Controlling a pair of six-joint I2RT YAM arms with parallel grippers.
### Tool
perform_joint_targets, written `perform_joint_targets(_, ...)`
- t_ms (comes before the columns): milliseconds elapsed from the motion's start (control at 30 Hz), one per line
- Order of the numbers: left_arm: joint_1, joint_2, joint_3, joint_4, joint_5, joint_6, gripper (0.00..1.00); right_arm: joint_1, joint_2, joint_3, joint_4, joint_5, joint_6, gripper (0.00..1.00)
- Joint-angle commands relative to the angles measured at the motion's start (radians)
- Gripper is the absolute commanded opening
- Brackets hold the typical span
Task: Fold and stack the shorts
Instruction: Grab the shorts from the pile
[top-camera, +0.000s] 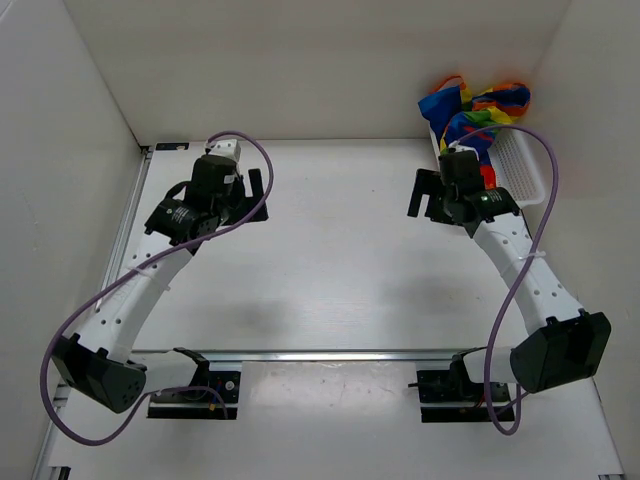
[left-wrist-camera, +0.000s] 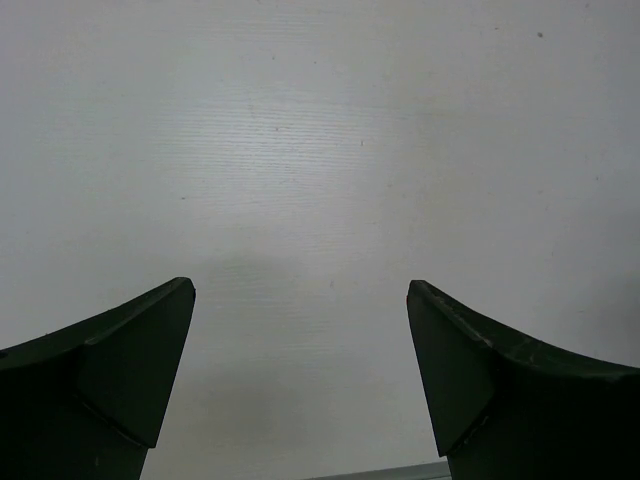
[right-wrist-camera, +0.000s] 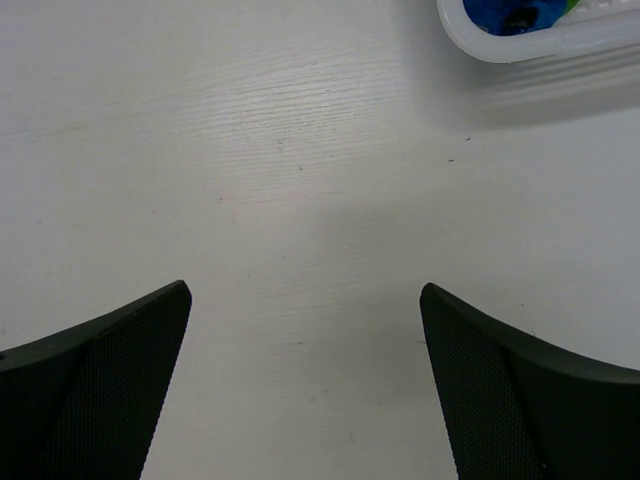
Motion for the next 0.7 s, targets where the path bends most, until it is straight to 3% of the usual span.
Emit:
perform_joint_targets(0,0.0,0.022,0.006,0.018,0.044,0.021,0.99,-0.003,0.011,0.017,-0.015,0.055,0.034,1.0)
perform_joint_targets(267,0.011,0.033,0.033,-0.02,0.064,0.015,0.99,-0.003,0.022,0.067,-0.062,0.155,0.07,1.0)
perform_joint_targets(667,0.011,0.026,0.064,-0.083,0.018,-0.071,0.99,-0.003,0.008,0.064,-0.081,0.097,0.05,1.0)
